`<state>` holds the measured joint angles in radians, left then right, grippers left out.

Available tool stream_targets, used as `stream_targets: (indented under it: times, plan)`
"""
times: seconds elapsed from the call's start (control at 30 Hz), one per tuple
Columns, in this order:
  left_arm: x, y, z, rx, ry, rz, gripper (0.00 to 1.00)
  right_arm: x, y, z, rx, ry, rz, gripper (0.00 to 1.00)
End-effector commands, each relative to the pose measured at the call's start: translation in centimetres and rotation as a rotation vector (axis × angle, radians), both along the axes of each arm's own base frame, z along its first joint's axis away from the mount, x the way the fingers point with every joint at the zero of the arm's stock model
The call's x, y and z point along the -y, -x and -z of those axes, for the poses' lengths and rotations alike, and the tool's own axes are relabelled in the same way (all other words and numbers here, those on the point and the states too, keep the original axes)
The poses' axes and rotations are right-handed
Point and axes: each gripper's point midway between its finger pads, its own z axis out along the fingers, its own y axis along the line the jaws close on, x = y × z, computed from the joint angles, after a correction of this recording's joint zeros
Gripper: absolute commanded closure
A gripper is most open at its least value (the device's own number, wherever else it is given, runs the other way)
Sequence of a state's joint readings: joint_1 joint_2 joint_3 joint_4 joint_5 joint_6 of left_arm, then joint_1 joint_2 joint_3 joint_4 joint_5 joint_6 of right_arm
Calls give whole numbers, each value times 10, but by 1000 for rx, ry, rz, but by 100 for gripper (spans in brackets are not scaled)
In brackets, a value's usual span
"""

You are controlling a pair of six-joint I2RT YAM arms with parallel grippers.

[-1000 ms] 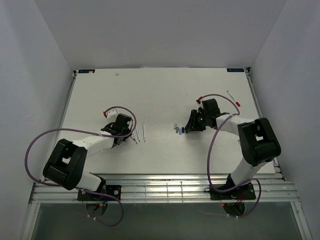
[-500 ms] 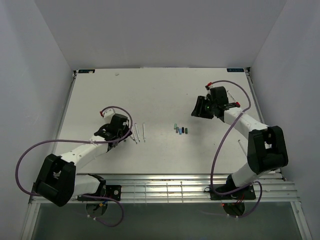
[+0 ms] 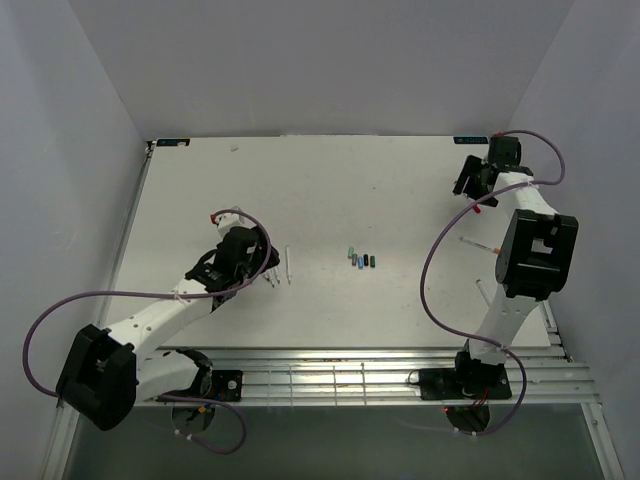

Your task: Open the pen caps

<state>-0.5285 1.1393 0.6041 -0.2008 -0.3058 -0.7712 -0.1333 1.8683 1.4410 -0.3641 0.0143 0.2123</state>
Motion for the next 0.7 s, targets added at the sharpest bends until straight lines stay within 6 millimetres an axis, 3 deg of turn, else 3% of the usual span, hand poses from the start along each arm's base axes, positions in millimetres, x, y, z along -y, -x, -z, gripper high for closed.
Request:
stream_targets:
  times: [0.0,0.07,0.1,0.13,0.2,0.27,0.33,0.37,0.47,0.53,0.67]
  plan:
    - [16,-6,-26,78,40,51,24,8,-15,3,-30,57,-8,28]
    - [18,-4,-27,80,45,59,24,14,-29,-4,-1,90,-14,25]
    - [21,-2,-27,80,51,69,24,15,-33,5,-19,94,-22,24]
    - [22,-1,-29,86,56,71,24,17,-43,-3,6,105,-25,24]
    - [24,1,-30,95,60,78,23,23,-51,6,-7,134,-29,22]
    - [25,2,-31,100,62,83,23,30,-62,1,9,172,-22,21]
    - [26,2,-34,111,72,85,23,34,-69,12,-6,185,-26,21]
    - [27,2,-35,113,74,90,23,35,-77,8,10,198,-33,21]
    - [31,1,-40,128,78,106,22,39,-86,30,-25,216,-43,21]
    - [34,0,-40,129,77,116,22,40,-95,27,-11,214,-54,21]
    - [36,-3,-38,128,63,126,22,38,-104,40,-21,193,-78,25]
